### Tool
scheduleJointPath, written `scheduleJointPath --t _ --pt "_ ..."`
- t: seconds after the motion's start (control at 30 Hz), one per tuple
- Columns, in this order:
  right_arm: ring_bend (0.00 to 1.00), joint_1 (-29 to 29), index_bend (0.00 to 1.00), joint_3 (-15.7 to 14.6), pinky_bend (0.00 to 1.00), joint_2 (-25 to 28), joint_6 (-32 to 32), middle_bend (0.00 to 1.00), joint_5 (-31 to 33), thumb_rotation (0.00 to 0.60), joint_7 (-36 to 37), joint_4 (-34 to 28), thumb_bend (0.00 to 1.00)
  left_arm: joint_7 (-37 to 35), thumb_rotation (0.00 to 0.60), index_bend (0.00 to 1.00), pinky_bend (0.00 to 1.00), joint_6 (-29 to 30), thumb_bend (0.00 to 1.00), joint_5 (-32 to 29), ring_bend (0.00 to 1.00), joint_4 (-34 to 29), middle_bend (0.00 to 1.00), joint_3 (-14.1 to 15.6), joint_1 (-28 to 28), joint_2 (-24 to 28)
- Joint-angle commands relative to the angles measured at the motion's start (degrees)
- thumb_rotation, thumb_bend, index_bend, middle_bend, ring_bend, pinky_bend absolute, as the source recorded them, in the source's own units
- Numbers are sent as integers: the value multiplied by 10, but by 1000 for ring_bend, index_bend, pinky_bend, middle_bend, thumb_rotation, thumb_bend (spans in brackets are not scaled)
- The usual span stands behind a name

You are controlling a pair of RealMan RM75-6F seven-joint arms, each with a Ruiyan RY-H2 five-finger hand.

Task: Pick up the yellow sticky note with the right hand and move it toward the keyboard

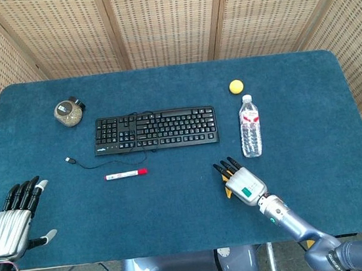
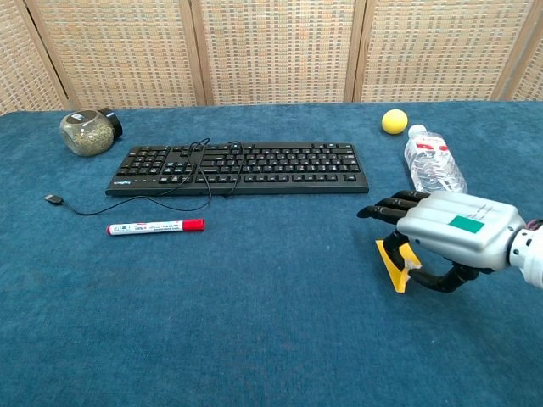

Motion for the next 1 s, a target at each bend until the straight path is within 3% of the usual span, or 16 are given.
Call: scheduleJointPath --t 0.03,0.17,0.47,0.7,0.8,1.0 --pt "0 4 682 9 0 -1 3 0 2 600 1 -1 523 -2 600 0 0 0 0 0 0 0 0 0 0 1" --pt "0 17 680 33 0 -4 -2 2 17 600 -6 -5 521 -8 600 0 0 -2 0 -1 0 -1 0 0 -1 3" --pt "0 91 704 135 0 -21 -39 16 102 600 -77 2 522 -36 600 0 0 -9 0 -1 0 -1 0 1 -4 15" --pt "0 123 711 174 0 -10 -42 23 152 600 -115 -32 522 -61 600 0 0 -11 0 -3 0 2 0 -2 -5 26" --pt "0 121 716 178 0 -7 -45 27 174 600 -99 -62 523 -69 600 0 0 -12 0 -3 0 2 0 -2 -6 29" --pt "0 110 722 200 0 8 -95 33 291 600 15 -171 523 -77 600 0 0 -11 0 11 0 0 0 2 -6 34"
